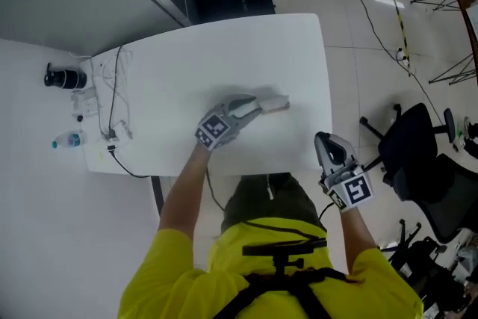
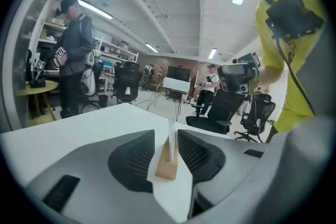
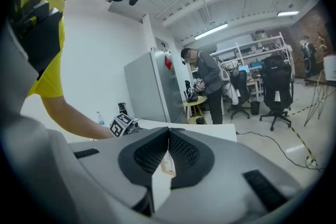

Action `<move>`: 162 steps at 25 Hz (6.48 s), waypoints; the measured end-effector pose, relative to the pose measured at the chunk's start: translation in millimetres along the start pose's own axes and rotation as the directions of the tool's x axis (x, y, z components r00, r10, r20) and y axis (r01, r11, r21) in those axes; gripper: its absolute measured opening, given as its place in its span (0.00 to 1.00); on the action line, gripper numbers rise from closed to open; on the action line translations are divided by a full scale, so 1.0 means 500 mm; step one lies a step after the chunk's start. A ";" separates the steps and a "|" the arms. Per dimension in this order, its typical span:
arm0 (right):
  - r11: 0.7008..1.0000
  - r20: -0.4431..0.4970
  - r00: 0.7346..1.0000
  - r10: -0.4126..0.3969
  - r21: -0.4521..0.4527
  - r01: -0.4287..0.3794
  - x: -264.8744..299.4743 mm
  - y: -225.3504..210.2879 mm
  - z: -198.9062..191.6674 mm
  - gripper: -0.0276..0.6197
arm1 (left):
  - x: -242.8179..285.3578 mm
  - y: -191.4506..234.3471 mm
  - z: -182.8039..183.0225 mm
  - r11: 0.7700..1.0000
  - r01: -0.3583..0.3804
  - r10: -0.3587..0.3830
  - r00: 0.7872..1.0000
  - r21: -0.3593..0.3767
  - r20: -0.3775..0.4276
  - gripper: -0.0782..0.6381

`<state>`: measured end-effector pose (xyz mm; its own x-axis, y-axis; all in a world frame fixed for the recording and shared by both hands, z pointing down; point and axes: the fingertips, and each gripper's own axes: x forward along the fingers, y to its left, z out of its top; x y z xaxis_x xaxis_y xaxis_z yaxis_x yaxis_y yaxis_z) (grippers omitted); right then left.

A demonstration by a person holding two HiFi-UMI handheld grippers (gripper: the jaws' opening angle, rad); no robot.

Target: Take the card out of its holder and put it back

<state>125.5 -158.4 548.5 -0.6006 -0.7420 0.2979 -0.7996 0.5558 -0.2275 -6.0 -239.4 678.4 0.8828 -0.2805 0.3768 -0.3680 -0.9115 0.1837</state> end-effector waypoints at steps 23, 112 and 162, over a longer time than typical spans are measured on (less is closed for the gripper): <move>1.000 0.068 0.998 -0.015 0.010 0.014 -0.027 0.006 0.123 0.05 | -0.100 -0.109 0.346 0.983 0.044 -0.080 0.977 0.179 0.199 0.12; 0.968 -0.141 0.990 -0.022 0.246 0.057 0.010 0.007 -0.142 0.05 | -0.017 -0.012 0.100 0.977 0.187 -0.144 0.936 -0.104 0.322 0.12; 0.997 0.262 0.964 -0.051 -0.045 0.065 -0.005 0.052 0.295 0.05 | -0.340 -0.101 0.385 0.833 -0.520 0.554 0.777 -0.190 0.300 0.11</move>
<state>106.7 -197.4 405.2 -0.5375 -0.8414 0.0557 -0.8360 0.5230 -0.1658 -81.5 -203.6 430.2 0.5696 -0.8128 0.1222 -0.8211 -0.5560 0.1291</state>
